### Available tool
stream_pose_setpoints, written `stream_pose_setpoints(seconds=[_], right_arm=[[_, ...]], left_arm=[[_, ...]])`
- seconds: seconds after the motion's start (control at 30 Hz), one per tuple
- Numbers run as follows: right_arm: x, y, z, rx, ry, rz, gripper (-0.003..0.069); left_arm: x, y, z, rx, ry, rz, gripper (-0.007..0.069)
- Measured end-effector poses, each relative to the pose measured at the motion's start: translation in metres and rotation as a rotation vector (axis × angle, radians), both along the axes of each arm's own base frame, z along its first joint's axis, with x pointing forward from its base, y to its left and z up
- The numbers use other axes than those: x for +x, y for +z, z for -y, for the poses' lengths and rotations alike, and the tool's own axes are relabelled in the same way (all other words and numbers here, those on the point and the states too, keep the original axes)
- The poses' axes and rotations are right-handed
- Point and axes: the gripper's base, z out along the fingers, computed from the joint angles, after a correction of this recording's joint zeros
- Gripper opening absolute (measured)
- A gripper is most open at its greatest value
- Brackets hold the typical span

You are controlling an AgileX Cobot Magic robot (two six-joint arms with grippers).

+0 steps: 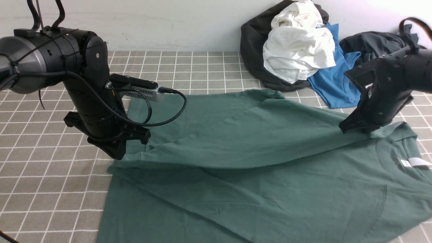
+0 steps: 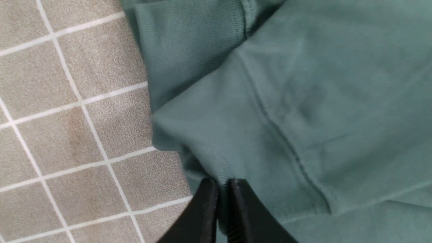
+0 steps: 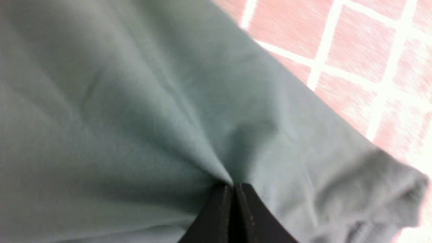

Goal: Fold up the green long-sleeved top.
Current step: Use the left arm to drag and drop the cuff onto the cuff closest to the left arm, then use both arms simultaneously to clamp the lower edge of the clothing fabric

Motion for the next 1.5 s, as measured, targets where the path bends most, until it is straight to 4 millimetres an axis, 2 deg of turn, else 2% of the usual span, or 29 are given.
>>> stream_pose_setpoints(seconds=[0.1,0.27,0.4,0.43,0.5,0.53,0.63,0.73,0.8,0.83,0.87,0.9,0.93,0.97,1.0,1.03,1.1,1.13,1.17,1.2,1.3,1.33,1.4,1.47,1.5], right_arm=[[-0.001,0.000,0.007,0.006,-0.022,-0.017,-0.0007],[-0.002,-0.002,0.003,0.068,-0.027,-0.036,0.0013],[-0.005,-0.003,-0.003,0.126,-0.014,-0.069,0.0106],[-0.005,-0.002,-0.003,0.129,-0.014,-0.068,0.0112],[-0.007,0.003,-0.004,0.156,-0.023,-0.061,0.0175],[-0.007,0.005,-0.004,0.158,-0.024,-0.057,0.0178],[-0.011,0.026,-0.006,0.183,-0.030,-0.013,0.0211],[-0.017,0.050,-0.006,0.209,-0.033,0.040,0.0209],[-0.021,0.065,-0.007,0.229,-0.035,0.073,0.0197],[-0.029,0.083,-0.008,0.254,-0.034,0.100,0.0175],[-0.032,0.090,-0.009,0.266,-0.033,0.105,0.0160],[-0.044,0.108,-0.010,0.291,-0.022,0.107,0.0127],[-0.045,0.110,-0.011,0.293,-0.016,0.106,0.0123],[-0.053,0.121,-0.012,0.315,-0.005,0.103,0.0102],[-0.070,0.140,-0.015,0.351,0.020,0.098,0.0062],[-0.076,0.149,-0.015,0.364,0.029,0.111,0.0052],[-0.112,0.177,-0.022,0.465,0.088,0.150,0.0003],[-0.123,0.185,-0.023,0.489,0.104,0.171,-0.0002],[-0.137,0.186,-0.026,0.531,0.131,0.178,-0.0008],[-0.147,0.187,-0.027,0.545,0.152,0.186,-0.0010],[-0.176,0.178,-0.037,0.602,0.246,0.242,-0.0013],[-0.179,0.172,-0.040,0.604,0.270,0.255,-0.0013],[-0.185,0.157,-0.053,0.602,0.349,0.268,-0.0013],[-0.189,0.148,-0.067,0.596,0.416,0.257,-0.0013],[-0.191,0.147,-0.070,0.596,0.432,0.252,-0.0013]], left_arm=[[0.000,0.000,0.000,0.000,-0.001,-0.001,0.0025],[-0.002,0.000,0.000,0.008,-0.031,-0.024,0.0078],[-0.006,0.000,-0.001,0.016,-0.043,-0.066,0.0198],[-0.007,0.000,-0.001,0.016,-0.044,-0.067,0.0204],[-0.008,0.005,-0.002,0.015,-0.045,-0.061,0.0283],[-0.009,0.005,-0.002,0.015,-0.045,-0.060,0.0294],[-0.011,0.014,0.000,-0.011,-0.038,-0.032,0.0346],[-0.011,0.017,0.003,-0.045,-0.047,-0.015,0.0349],[-0.010,0.018,0.005,-0.069,-0.057,0.010,0.0342],[-0.012,0.020,0.008,-0.093,-0.086,0.042,0.0323],[-0.014,0.020,0.010,-0.101,-0.101,0.050,0.0311],[-0.021,0.022,0.014,-0.115,-0.132,0.067,0.0293],[-0.022,0.022,0.014,-0.117,-0.137,0.070,0.0286],[-0.030,0.026,0.018,-0.128,-0.165,0.093,0.0270],[-0.049,0.028,0.027,-0.146,-0.217,0.124,0.0242],[-0.054,0.030,0.029,-0.150,-0.234,0.142,0.0230],[-0.098,0.039,0.041,-0.156,-0.375,0.189,0.0198],[-0.110,0.036,0.043,-0.151,-0.415,0.178,0.0193],[-0.129,0.032,0.043,-0.137,-0.473,0.160,0.0192],[-0.139,0.030,0.042,-0.127,-0.498,0.149,0.0193],[-0.171,0.002,0.033,-0.027,-0.608,0.032,0.0254],[-0.175,-0.003,0.030,-0.003,-0.627,0.012,0.0275],[-0.183,-0.013,0.028,0.050,-0.677,-0.018,0.0372],[-0.185,-0.018,0.027,0.096,-0.728,-0.026,0.0459],[-0.186,-0.019,0.028,0.096,-0.734,-0.026,0.0476]])
